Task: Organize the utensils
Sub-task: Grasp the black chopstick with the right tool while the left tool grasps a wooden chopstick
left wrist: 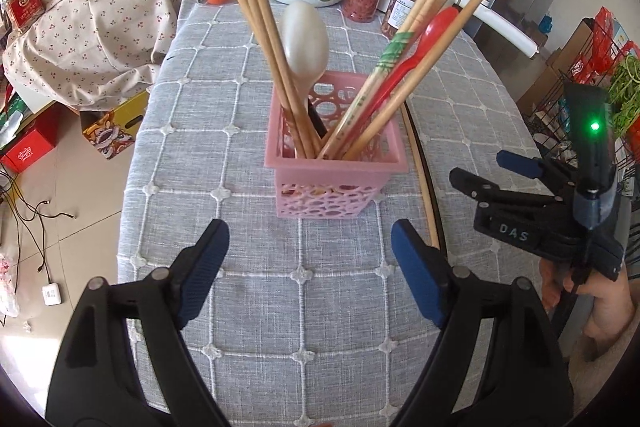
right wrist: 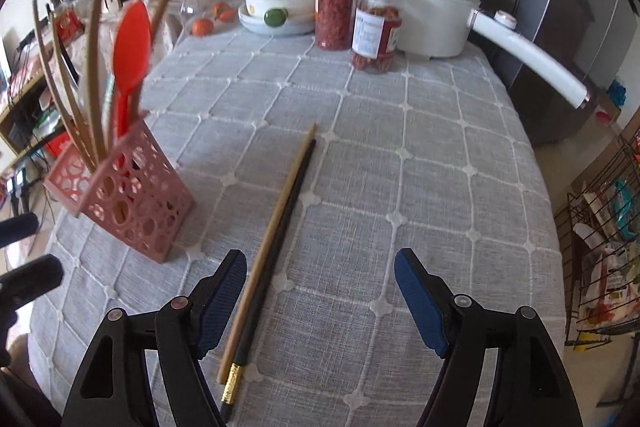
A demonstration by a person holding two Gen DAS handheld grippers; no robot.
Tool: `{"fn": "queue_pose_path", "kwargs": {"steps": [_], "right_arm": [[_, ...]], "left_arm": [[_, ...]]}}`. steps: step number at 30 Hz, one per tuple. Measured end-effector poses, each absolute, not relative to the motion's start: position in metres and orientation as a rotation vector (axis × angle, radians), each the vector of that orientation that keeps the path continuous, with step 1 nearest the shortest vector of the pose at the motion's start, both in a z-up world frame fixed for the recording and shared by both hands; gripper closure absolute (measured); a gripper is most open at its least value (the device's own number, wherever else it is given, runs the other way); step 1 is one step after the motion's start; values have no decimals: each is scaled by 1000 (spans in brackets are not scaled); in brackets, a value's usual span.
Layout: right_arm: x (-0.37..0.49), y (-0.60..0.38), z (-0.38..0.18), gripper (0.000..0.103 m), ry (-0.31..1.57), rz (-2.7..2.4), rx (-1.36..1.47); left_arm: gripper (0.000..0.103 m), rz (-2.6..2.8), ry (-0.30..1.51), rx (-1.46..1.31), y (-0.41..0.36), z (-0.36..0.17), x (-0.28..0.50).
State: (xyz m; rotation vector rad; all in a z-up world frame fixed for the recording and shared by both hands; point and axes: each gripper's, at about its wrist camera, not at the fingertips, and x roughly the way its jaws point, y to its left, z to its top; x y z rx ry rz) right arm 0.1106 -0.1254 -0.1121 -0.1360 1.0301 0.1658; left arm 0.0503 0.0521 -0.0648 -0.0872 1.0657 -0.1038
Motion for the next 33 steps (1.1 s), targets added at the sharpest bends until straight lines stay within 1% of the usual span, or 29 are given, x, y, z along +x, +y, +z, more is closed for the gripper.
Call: {"fn": "queue_pose_path", "kwargs": {"steps": [3,12,24,25,26,27,29,31,33], "right_arm": [[124,-126,-129,25,1088,148,-126],[150,-134,-150,25,1201,103,11],[157,-119,-152,26,1191,68,-70],[159,-120,-151,32,1193,68,-64],[160,-121,-150,45,1190,66,-55],[161,-123,-148,53,1189,61,-46],[163,-130,-146,88,1205,57,-29],[164,-141,-146,91,1229,63,2],[163,-154,-145,96,1257,52,42]], "left_arm": [[20,-98,1056,-100,55,-63,51],[20,-91,1031,-84,52,-59,51],[20,-92,1027,-75,53,-60,49],[20,-91,1025,-70,52,-59,48],[20,-93,1018,-64,51,-58,46],[20,-100,1008,-58,50,-55,45],[20,-113,984,-37,46,-50,40],[20,-134,966,-12,38,-45,35],[20,-166,956,7,27,-41,31]]}}
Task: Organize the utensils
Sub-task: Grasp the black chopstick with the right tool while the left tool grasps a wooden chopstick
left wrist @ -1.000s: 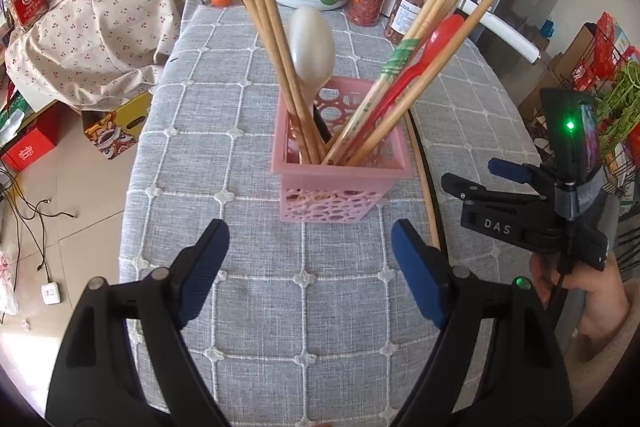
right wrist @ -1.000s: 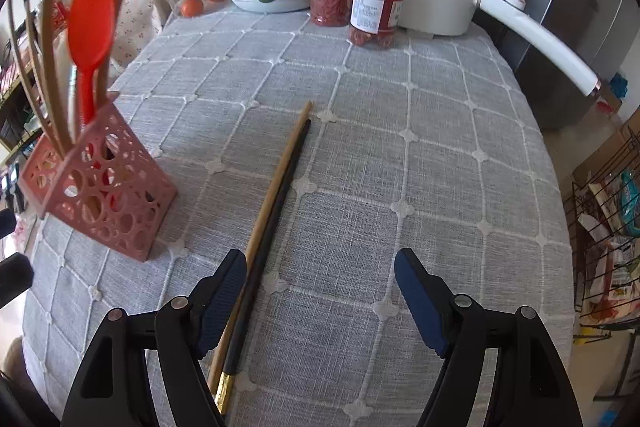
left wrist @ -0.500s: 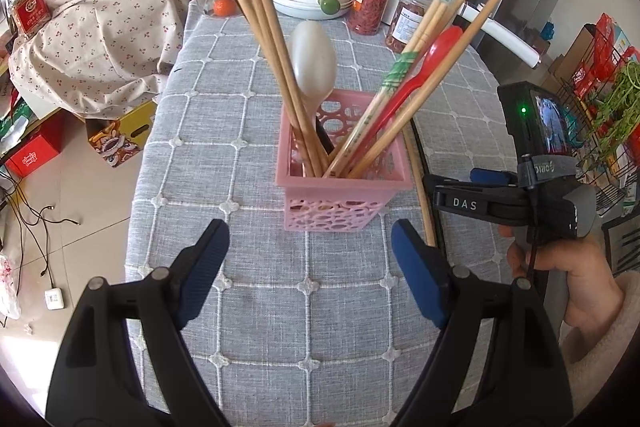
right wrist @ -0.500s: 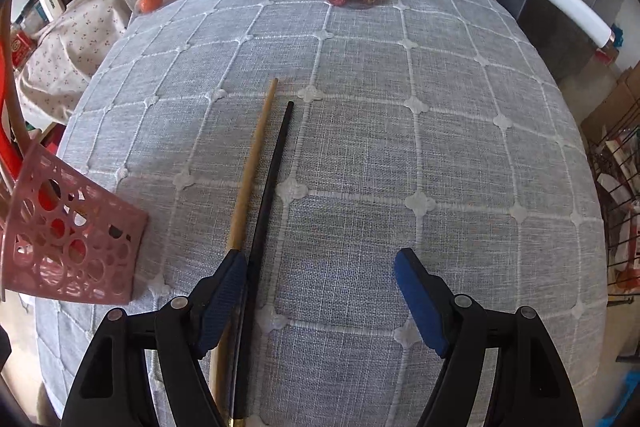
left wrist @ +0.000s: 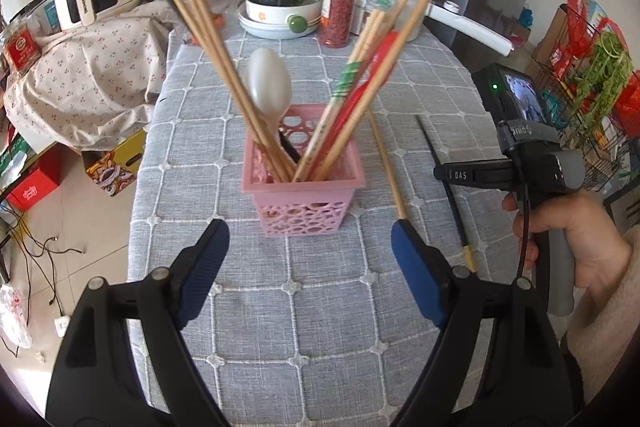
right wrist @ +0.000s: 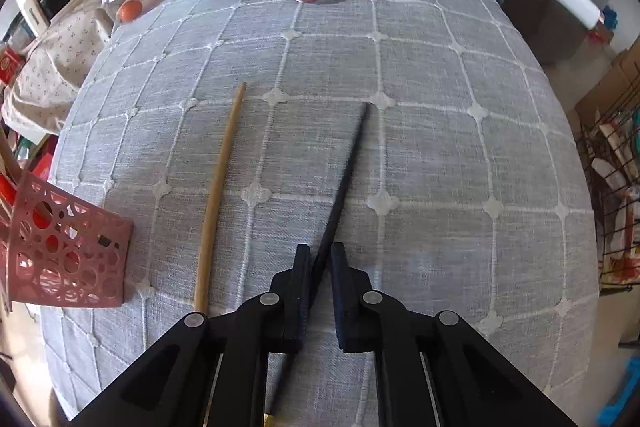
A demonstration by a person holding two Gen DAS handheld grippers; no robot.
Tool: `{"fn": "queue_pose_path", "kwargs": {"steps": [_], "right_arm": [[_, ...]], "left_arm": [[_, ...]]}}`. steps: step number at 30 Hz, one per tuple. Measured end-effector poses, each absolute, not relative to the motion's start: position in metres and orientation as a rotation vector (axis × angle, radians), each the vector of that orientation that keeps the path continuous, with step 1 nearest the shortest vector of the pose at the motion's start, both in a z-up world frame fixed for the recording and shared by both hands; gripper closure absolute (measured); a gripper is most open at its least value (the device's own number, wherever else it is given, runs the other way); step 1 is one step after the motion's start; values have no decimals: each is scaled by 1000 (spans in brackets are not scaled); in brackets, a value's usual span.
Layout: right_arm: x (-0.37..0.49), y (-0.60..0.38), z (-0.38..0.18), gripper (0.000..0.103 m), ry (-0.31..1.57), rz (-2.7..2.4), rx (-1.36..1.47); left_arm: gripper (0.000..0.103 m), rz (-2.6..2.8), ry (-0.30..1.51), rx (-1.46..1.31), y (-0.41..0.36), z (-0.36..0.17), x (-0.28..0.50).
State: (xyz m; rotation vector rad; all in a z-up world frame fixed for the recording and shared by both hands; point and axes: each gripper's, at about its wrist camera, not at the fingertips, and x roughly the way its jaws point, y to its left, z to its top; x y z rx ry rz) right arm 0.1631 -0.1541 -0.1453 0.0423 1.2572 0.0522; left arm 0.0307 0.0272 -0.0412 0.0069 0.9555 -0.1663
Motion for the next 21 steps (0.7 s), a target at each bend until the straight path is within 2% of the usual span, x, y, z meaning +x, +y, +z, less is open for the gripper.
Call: {"fn": "queue_pose_path", "kwargs": {"steps": [8,16,18,21], "right_arm": [[141,-206,-128,97,1253,16,116],[114,-265,-126,97,1261,-15,180],[108,-275,-125,97,1263,-13,197],[103,-288,-122,97,1253,-5,219]], "left_arm": [[20,-337,980,103,-49,-51,20],[27,-300,990,179,-102,-83,49],[32,-277,978,191,-110,-91,60],[32,-227,946,196,-119,-99,81]]}}
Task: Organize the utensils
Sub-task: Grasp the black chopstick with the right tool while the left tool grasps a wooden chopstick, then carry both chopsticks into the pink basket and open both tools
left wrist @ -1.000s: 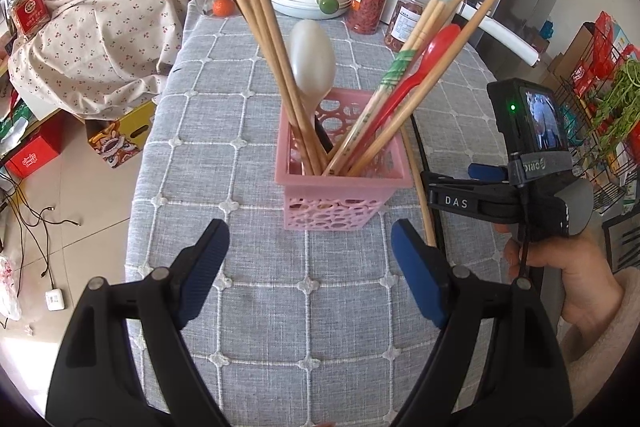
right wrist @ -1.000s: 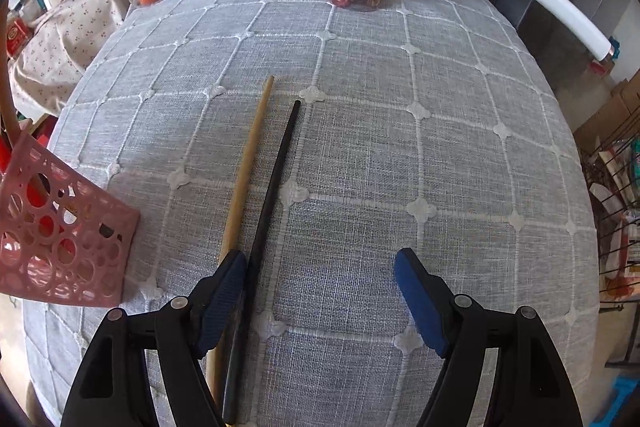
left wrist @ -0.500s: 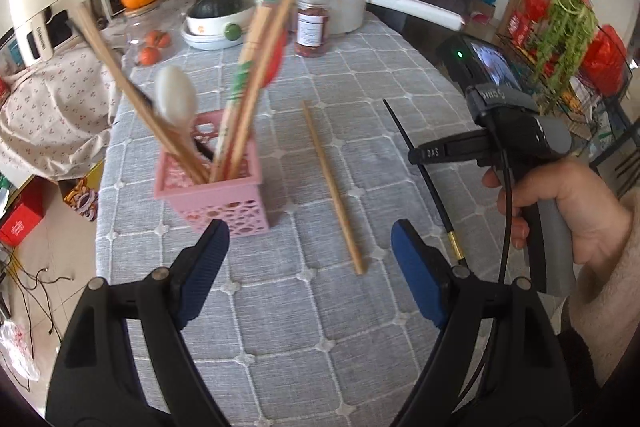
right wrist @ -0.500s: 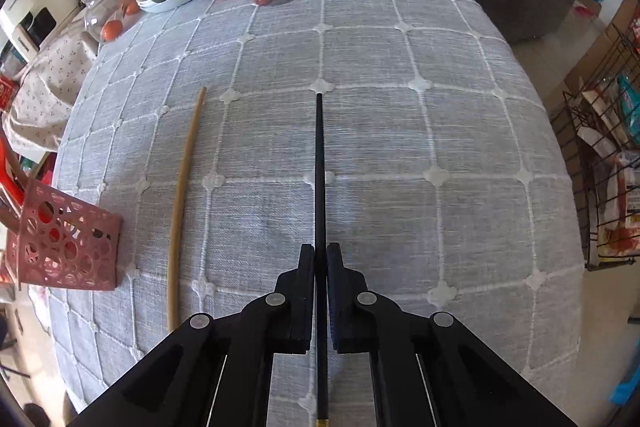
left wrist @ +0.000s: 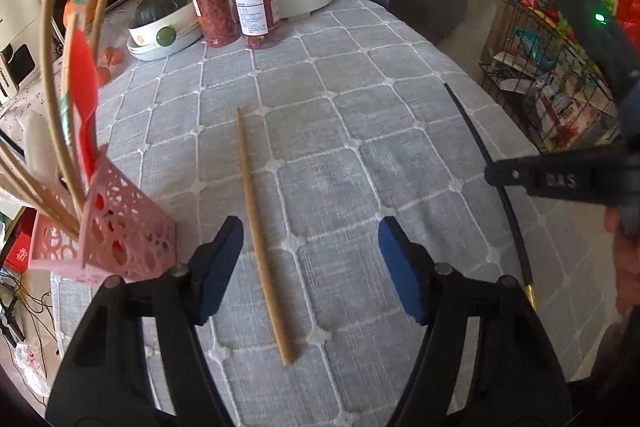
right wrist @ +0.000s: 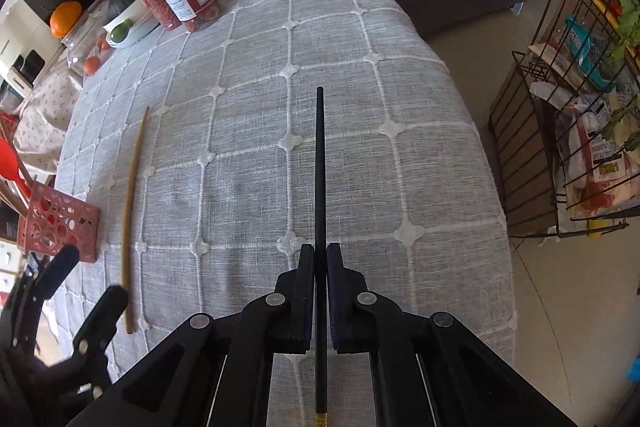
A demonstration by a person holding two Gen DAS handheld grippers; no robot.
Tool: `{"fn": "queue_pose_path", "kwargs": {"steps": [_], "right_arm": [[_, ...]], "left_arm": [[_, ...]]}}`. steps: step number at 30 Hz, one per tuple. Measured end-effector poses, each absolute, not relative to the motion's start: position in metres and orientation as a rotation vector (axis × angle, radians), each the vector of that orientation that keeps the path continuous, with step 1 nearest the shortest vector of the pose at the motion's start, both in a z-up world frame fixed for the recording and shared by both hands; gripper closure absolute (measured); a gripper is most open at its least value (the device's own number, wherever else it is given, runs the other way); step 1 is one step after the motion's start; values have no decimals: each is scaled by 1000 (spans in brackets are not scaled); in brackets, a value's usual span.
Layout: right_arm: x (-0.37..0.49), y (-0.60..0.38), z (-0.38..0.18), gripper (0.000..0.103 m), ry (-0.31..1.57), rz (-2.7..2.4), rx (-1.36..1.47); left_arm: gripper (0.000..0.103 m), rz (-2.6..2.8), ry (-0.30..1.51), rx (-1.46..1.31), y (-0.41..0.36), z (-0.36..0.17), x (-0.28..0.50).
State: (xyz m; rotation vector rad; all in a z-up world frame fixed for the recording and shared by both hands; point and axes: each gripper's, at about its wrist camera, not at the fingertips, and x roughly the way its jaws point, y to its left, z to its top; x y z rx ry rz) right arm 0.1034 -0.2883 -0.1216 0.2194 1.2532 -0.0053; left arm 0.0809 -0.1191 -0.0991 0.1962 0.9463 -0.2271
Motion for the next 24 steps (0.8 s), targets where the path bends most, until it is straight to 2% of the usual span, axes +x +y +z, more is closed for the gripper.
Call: {"fn": "queue_pose_path", "kwargs": {"steps": [6,11,13,14,17,18,19,21,23,24], "right_arm": [[102,-293,-120,97,1251,22,238],[102,-283,-117,97,1246,55,229],[102,-279,-116,97,1244,65,226],[102,-278,-116,97,1243,70,224],[102,-275,-114,97,1239,77,222],[101,-274,-114,97,1237,78,222],[101,-273,-113,97,1234,77,221],[99,-273,-112,97,1227,72,222],[98,-274,-110,97,1220,68,224],[97,-274,-108,97,1216,65,225]], "left_arm": [[32,-102,892,219,-128,-119,114],[33,-60,931,117,-111,-133,135],[40,-76,973,46,-102,-140,143],[46,-91,1006,5,-97,-144,147],[57,-102,1003,-30,-95,-146,149],[65,-105,1005,-39,-94,-145,149],[69,-104,1011,-39,-93,-145,148],[86,-115,1024,-37,-94,-144,148],[94,-134,1042,-34,-95,-144,147],[94,-142,1048,-31,-95,-143,148]]}}
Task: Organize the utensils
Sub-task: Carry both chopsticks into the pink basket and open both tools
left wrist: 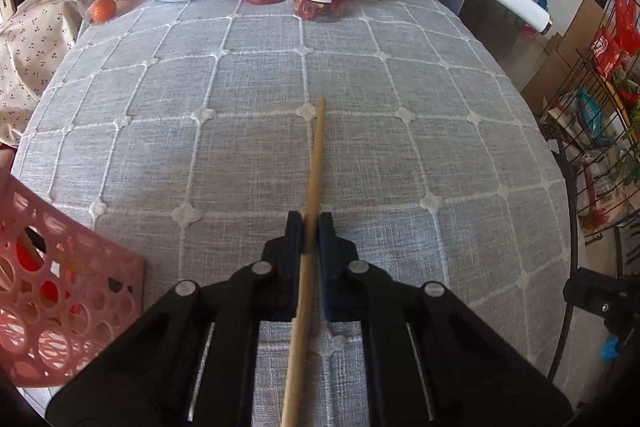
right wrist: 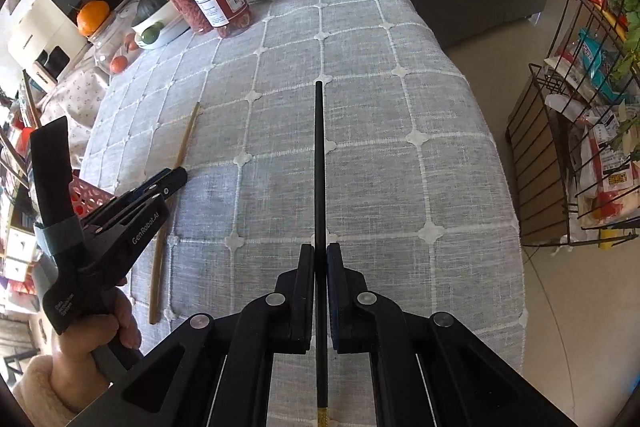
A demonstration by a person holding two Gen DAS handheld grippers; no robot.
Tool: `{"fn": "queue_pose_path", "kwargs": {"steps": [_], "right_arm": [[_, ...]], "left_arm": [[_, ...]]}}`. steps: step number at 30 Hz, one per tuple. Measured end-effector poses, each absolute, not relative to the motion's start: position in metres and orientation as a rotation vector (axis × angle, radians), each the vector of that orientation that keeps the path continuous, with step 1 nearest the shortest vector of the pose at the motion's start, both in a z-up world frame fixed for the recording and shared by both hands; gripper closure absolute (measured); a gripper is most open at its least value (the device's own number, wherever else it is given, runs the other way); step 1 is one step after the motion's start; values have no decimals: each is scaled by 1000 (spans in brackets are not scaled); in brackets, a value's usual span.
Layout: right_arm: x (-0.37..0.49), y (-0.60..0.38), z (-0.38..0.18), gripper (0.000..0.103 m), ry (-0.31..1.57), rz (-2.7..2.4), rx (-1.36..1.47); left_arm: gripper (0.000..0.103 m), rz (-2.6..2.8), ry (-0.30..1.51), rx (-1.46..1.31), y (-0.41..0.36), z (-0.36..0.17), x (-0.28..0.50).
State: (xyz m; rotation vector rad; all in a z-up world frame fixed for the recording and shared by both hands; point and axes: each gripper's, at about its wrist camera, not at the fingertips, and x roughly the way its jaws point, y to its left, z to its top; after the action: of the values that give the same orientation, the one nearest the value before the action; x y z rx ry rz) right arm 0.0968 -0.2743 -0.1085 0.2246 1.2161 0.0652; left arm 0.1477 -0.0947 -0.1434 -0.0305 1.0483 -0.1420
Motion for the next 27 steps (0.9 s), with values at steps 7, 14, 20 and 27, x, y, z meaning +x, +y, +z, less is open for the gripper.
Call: {"fn": "queue_pose_path", "kwargs": {"steps": [7,14,20,27], "right_arm": [[89,-275,-96,97,1180,62,223],[79,-270,-71,97,1086,72,213],[70,-259,-47,97,999,81,189],[60,-243,-26,97,925,110,170]], "left_arm": [[95,-213,1067,8,-105,-132,130],[95,-318,1005,13,-105,-92,103],[95,-361,952,16,-92,-64,79],[95,-384,897,-16,-67,-37,57]]}}
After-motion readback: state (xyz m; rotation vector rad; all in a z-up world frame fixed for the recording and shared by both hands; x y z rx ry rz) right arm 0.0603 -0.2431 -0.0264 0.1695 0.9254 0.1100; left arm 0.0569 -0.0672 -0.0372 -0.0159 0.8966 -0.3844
